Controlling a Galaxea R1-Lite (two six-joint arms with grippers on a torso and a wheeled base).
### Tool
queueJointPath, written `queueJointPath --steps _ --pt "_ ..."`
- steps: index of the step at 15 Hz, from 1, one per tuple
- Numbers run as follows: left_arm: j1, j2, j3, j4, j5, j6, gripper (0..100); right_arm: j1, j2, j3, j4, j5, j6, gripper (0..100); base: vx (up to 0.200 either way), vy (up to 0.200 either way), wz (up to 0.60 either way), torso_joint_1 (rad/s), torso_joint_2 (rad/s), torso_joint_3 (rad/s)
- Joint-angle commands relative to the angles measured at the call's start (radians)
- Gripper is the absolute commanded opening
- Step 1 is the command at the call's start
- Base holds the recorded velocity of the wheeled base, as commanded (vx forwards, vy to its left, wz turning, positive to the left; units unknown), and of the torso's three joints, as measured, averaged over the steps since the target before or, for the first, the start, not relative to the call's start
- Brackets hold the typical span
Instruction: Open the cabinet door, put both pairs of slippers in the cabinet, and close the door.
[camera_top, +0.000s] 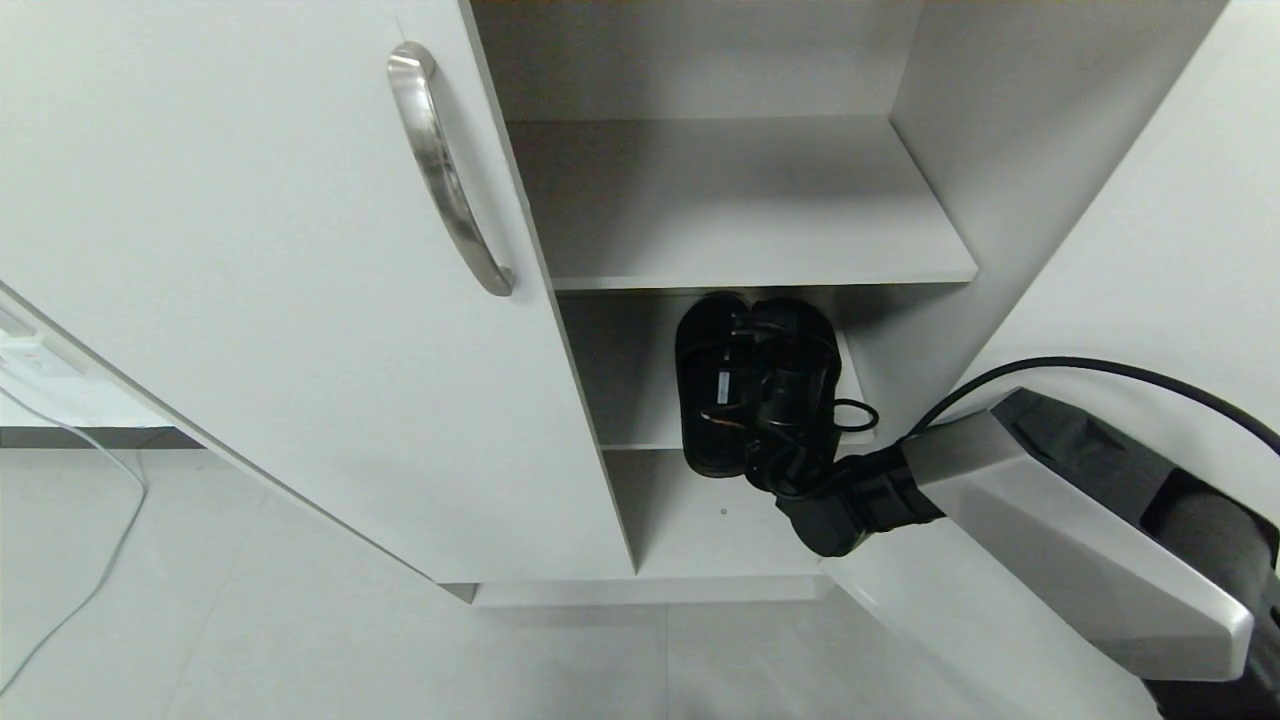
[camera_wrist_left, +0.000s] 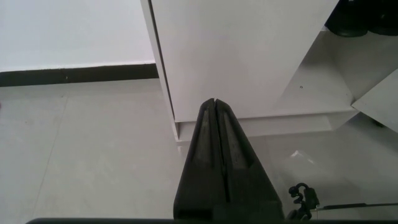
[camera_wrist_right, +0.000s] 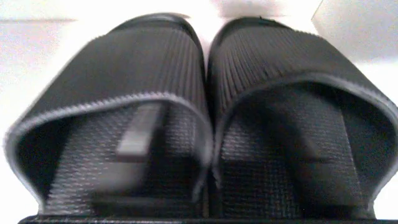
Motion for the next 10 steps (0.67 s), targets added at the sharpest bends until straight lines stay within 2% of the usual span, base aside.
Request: queueJointPath --steps 1,5,10 --pt "-0.001 0.001 0.0 0.0 0.001 0.0 0 0.006 -0.03 0.033 -0.002 -0.002 0.001 100 0.0 0.0 0.0 0.0 0.0 0.0" --pt "0.001 0.001 0.0 0.0 0.001 0.0 0 0.051 -0.131 0.188 -0.056 -0.009 0.001 100 0.0 0.0 0.0 0.0 0.0 0.0" --pt "-0.001 0.001 0.0 0.0 -0.001 0.004 0 0.138 -0.278 0.513 -0.212 -0.038 -0.002 100 0.0 0.0 0.0 0.0 0.0 0.0"
